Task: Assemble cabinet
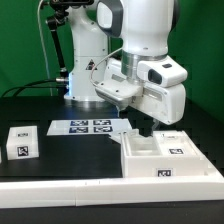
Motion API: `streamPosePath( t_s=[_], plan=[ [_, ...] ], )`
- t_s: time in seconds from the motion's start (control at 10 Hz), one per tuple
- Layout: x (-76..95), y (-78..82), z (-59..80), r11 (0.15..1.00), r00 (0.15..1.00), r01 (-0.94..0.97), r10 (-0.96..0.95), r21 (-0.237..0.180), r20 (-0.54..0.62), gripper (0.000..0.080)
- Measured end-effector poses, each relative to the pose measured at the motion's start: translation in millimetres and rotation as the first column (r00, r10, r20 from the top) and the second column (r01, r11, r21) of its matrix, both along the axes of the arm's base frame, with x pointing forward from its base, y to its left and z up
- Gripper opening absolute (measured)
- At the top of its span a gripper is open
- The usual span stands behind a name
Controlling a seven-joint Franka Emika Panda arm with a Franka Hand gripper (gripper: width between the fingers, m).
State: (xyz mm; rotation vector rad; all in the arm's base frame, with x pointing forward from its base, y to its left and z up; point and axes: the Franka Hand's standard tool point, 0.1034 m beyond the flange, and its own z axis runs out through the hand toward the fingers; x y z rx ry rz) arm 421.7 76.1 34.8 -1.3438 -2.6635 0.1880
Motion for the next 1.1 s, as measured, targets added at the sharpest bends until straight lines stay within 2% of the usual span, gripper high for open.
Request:
streamPosePath(
  t_s=[0.3, 0.4, 0.7, 1.1],
  plan=[
    [-1.4, -1.5, -0.2, 1.0, 1.0, 0.005, -0.005, -0.007, -0.013, 0.0796],
    [-4.4, -2.5, -0.2, 1.0, 0.999, 0.008, -0.009, -0.021, -0.039, 0.0796],
    [-4.5, -3.7, -0.6, 1.0, 0.999, 0.011, -0.011, -0.021, -0.04, 0.0796],
    [-0.2, -5.6, -2.6, 1.0, 1.0, 0.024, -0.024, 0.004, 0.004, 0.0796]
  ],
)
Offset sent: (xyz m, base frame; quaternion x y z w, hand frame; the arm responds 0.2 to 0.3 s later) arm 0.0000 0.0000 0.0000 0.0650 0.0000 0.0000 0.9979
